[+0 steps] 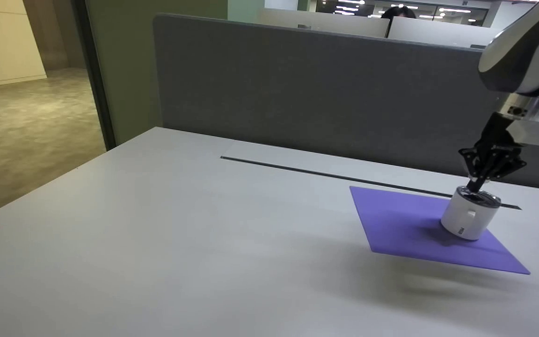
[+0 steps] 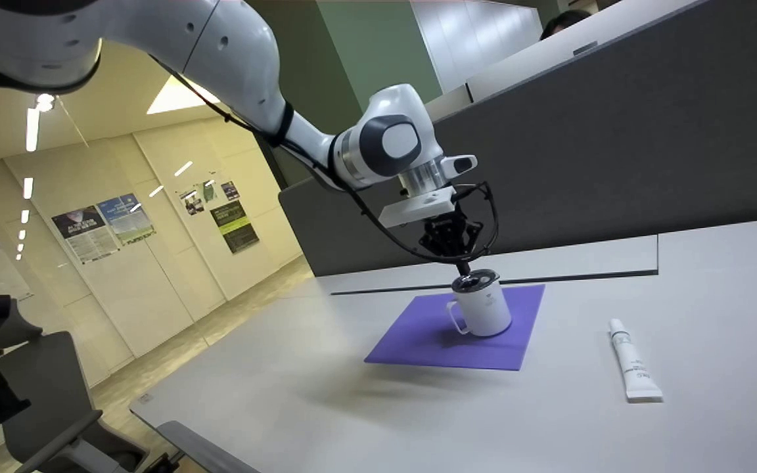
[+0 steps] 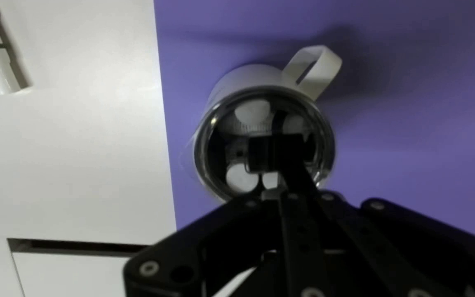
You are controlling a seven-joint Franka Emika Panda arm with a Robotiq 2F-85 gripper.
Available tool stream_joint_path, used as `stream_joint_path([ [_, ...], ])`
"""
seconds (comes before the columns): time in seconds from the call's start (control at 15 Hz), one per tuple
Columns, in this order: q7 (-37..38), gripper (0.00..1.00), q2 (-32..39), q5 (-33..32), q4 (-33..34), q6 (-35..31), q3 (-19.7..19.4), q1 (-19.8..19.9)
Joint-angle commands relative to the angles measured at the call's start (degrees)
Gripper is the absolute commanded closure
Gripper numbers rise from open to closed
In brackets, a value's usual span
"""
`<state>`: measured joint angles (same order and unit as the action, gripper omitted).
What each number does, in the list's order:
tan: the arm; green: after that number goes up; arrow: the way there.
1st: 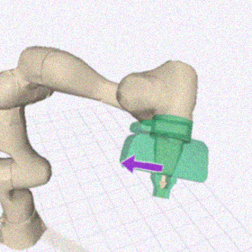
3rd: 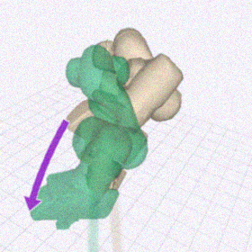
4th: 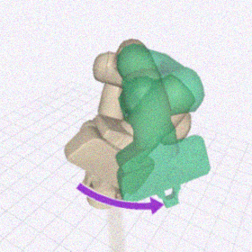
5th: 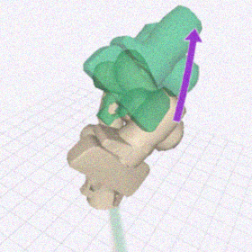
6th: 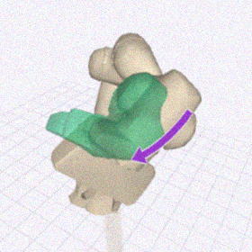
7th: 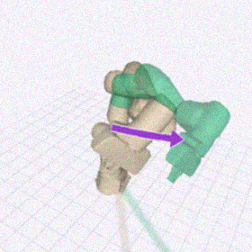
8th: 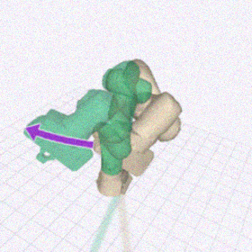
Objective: Open the sliding lid on the top of the travel mug
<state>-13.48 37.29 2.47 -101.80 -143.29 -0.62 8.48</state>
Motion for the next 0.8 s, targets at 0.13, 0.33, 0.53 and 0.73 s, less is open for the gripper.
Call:
stream_joint_path([
  [0.13, 1.3, 1.00, -6.8, -0.5, 2.7, 8.3, -0.4, 0.0],
  [0.33, 2.1, 0.73, -9.4, -2.5, 3.9, 15.7, -1.8, -0.7],
  [0.53, 1.7, 0.53, -11.9, -3.4, 3.5, 19.3, -2.6, -0.4],
  [0.73, 1.5, 0.33, -13.0, -3.7, 3.4, 20.6, -3.2, -0.2],
])
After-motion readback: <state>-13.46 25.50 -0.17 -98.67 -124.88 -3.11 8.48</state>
